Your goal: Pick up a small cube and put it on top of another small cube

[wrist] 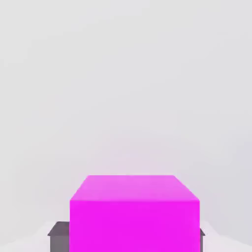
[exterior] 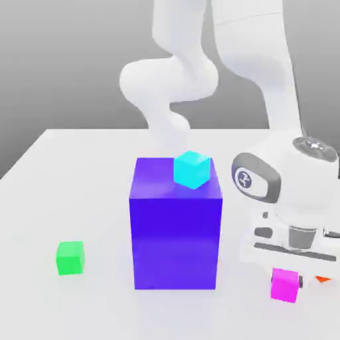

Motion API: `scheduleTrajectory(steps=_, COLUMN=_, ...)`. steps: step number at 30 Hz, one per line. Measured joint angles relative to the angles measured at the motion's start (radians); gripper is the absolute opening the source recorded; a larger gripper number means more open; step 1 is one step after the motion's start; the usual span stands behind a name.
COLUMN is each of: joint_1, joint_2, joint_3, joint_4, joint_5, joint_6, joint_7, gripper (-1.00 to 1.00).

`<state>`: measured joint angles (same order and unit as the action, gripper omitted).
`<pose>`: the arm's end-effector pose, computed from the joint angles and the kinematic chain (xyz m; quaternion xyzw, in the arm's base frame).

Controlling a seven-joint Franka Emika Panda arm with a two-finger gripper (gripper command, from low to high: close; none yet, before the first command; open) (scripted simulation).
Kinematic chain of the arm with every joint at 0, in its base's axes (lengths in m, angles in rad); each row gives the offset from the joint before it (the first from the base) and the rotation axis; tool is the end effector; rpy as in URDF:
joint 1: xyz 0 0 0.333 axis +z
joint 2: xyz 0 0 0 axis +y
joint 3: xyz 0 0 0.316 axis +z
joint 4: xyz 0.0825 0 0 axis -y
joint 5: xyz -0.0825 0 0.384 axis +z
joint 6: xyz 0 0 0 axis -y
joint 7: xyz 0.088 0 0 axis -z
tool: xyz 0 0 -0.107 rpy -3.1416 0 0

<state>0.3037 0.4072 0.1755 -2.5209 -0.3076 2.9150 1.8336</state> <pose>0.3855 0.2303 0.1282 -0.8607 0.5092 -0.0003 0.0015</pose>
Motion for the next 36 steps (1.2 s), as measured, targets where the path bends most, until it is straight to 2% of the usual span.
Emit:
scheduleTrajectory(steps=3, joint_1=-0.031, joint_2=-0.061, joint_3=0.04, joint_4=-0.015, joint_5=0.042, joint_6=-0.047, joint_7=-0.032, gripper=-1.0)
scheduleTrajectory(steps=6, joint_1=-0.066, joint_2=-0.165, joint_3=0.093, joint_4=-0.039, joint_5=0.124, joint_6=-0.125, joint_7=-0.094, gripper=-1.0)
scheduleTrajectory(steps=8, joint_1=-0.079, joint_2=-0.198, joint_3=0.121, joint_4=-0.01, joint_5=0.153, joint_6=-0.142, joint_7=-0.155, gripper=-1.0)
scheduleTrajectory(steps=14, joint_1=-0.285, joint_2=-0.316, joint_3=0.012, joint_4=-0.036, joint_5=0.219, joint_6=-0.167, joint_7=-0.384, gripper=-1.0)
scheduleTrajectory(steps=21, joint_1=-0.652, joint_2=-0.446, joint_3=-0.137, joint_4=-0.141, joint_5=0.274, joint_6=-0.208, joint_7=-0.594, gripper=-1.0)
scheduleTrajectory(steps=25, joint_1=-0.759, joint_2=-0.509, joint_3=-0.227, joint_4=-0.202, joint_5=0.305, joint_6=-0.229, joint_7=-0.702, gripper=-1.0)
scheduleTrajectory(steps=27, joint_1=-0.798, joint_2=-0.517, joint_3=-0.26, joint_4=-0.249, joint_5=0.293, joint_6=-0.232, joint_7=-0.686, gripper=-1.0)
scheduleTrajectory(steps=33, joint_1=-0.81, joint_2=-0.344, joint_3=-0.268, joint_4=-0.262, joint_5=0.335, joint_6=-0.068, joint_7=-0.71, gripper=-1.0)
scheduleTrajectory(steps=34, joint_1=-0.813, joint_2=-0.312, joint_3=-0.263, joint_4=-0.261, joint_5=0.344, joint_6=-0.037, joint_7=-0.716, gripper=1.0)
scheduleTrajectory(steps=36, joint_1=-0.813, joint_2=-0.312, joint_3=-0.263, joint_4=-0.261, joint_5=0.344, joint_6=-0.037, joint_7=-0.716, gripper=1.0)
